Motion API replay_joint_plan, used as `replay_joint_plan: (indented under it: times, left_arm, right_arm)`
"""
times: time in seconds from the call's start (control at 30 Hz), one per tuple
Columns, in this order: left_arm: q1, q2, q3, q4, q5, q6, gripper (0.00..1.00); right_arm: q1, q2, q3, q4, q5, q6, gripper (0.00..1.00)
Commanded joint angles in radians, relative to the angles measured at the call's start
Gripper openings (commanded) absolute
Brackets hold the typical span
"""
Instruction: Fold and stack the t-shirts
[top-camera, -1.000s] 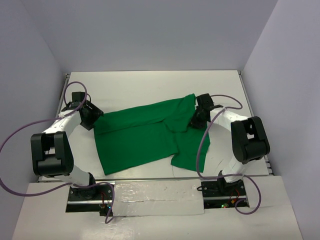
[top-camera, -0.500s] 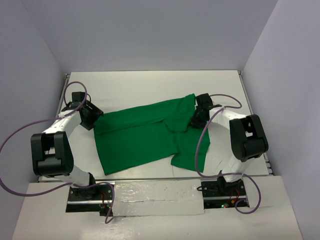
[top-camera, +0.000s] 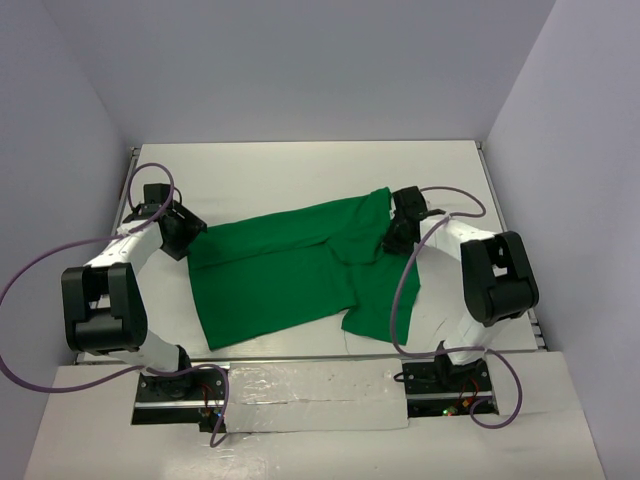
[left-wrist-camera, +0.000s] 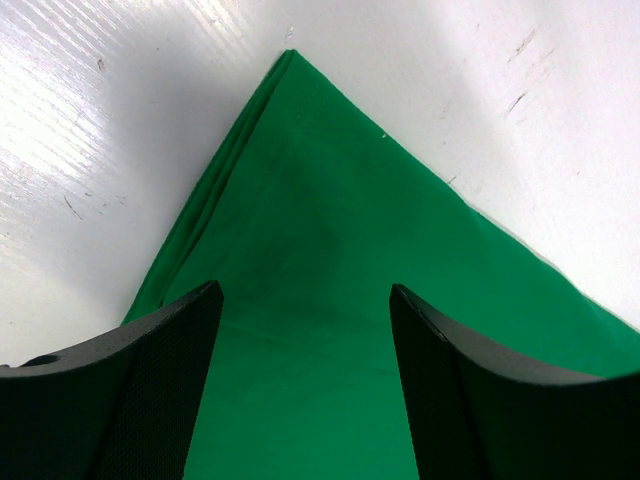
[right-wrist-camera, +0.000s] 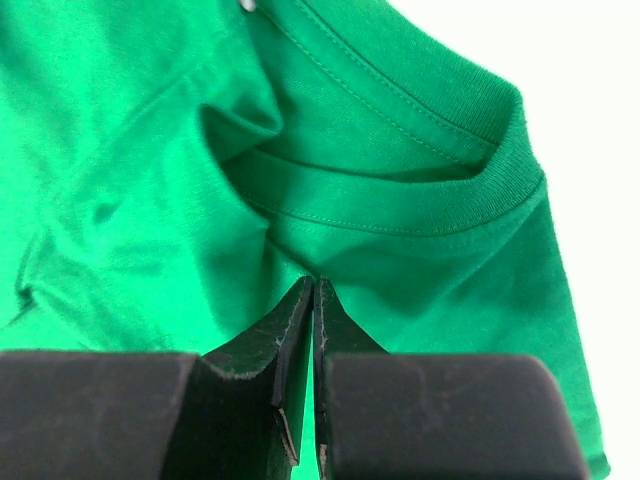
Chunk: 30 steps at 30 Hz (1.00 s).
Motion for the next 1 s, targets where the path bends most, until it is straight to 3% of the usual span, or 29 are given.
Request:
replay_joint_plan:
  times: [0.0, 0.37, 0.97]
  left_arm:
    - [-0.006, -0.009, 0.014, 0.041, -0.002, 0.007, 0.76]
    - [-0.006, -0.004, 0.025, 0.038, 0.001, 0.013, 0.76]
    - [-0.008, 0.02, 0.036, 0.032, 0.011, 0.022, 0.76]
  right_arm:
    - [-0.001, -0.098, -0.007, -0.004, 0.036, -0.021, 0.09]
    - [0.015, -0.34, -0.129, -0.064, 0.068, -0.052, 0.09]
    - [0.058, -0.409, -0.278, -0.055, 0.066, -0.012, 0.09]
